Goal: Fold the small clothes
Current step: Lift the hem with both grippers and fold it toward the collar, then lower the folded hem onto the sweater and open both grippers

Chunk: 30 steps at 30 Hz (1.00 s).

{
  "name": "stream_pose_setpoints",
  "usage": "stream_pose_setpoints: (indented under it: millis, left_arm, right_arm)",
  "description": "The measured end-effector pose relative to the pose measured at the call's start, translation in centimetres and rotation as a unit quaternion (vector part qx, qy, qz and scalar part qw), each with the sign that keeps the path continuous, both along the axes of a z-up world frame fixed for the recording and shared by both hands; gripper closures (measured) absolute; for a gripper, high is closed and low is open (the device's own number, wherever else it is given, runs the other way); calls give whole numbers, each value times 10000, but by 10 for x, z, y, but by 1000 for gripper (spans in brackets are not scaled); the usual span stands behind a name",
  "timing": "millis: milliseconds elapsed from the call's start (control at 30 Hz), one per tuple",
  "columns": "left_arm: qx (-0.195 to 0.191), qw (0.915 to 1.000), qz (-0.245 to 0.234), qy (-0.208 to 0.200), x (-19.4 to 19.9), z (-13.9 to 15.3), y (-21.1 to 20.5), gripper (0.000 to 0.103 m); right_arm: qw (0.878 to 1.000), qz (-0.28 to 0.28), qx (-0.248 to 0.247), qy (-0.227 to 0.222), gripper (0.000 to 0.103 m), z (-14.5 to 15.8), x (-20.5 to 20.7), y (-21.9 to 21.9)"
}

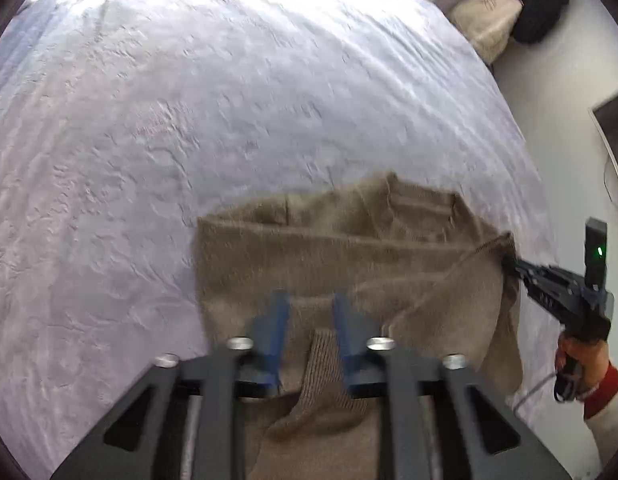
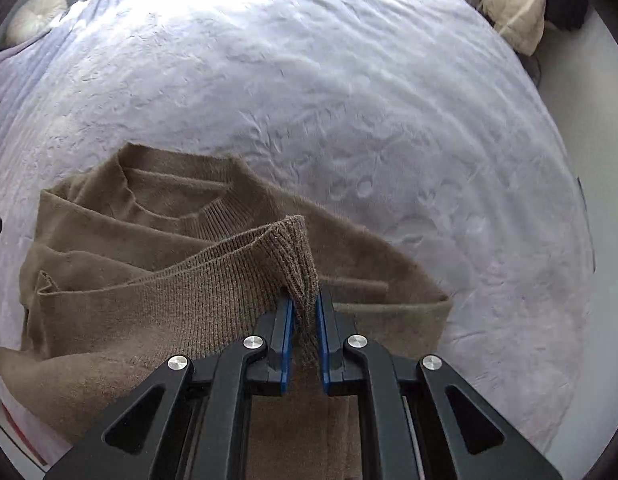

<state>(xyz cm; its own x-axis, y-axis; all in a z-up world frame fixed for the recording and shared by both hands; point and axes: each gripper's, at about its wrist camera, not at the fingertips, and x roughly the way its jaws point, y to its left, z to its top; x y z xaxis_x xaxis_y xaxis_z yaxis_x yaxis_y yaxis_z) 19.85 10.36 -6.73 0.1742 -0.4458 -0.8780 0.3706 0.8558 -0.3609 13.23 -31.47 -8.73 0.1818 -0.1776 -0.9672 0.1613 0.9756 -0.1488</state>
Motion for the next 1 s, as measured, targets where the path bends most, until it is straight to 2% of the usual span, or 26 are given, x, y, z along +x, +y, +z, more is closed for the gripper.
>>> stream_pose_setpoints:
  millis: [33,67,133,233,500,567,633,700,733,767,833,1000]
  left_arm:
    - [46,9999,-129,-22,-6,-3,0,29]
    - [100,9995,-293,-109,-14,-5,-1,23]
    - [135,9977,-658,73,-24,-15,-5,23]
    - [111,9947,-939,397,-32,-28,-11,23]
    - [253,9866,-1557,414,-40,-39,-48,24]
    - [496,9836,-1645,544,-39,-49,-58,24]
    - [674,9816,-1656,666,-38,-58,-60,34]
    - [809,9801,-1679,689,-39,-63,-61,57]
    - [721,9804,-1690,712,-40,-62,-61,68]
    - [580,9802,-1725,781,-41,-59,-61,86]
    - [462,9819,-1722,636,-45,-48,-59,86]
    - [-42,9898,-1422,20,-51,6,-41,92]
  right_arm:
    - [10000,-52,65,12,92,-4,-5,-3]
    - [9999,-74,100,50,92,-7,-12,-5]
    - [9998,-30,169,68,92,-8,-25,-4]
    - [9997,49,195,113,92,-9,-38,-4]
    - [9991,-109,397,68,91,-12,-39,-5]
    - [9990,-126,423,67,91,-13,-40,-6]
    - [9986,-176,490,54,91,-14,-43,-7]
    - [9978,-245,621,59,89,-16,-46,-9]
    - [9974,-275,665,52,89,-16,-47,-10]
    - [9969,-308,725,44,89,-16,-48,-12]
    - [9962,-350,803,8,90,-12,-51,-12]
    - [9951,-321,665,-652,91,30,-61,-6]
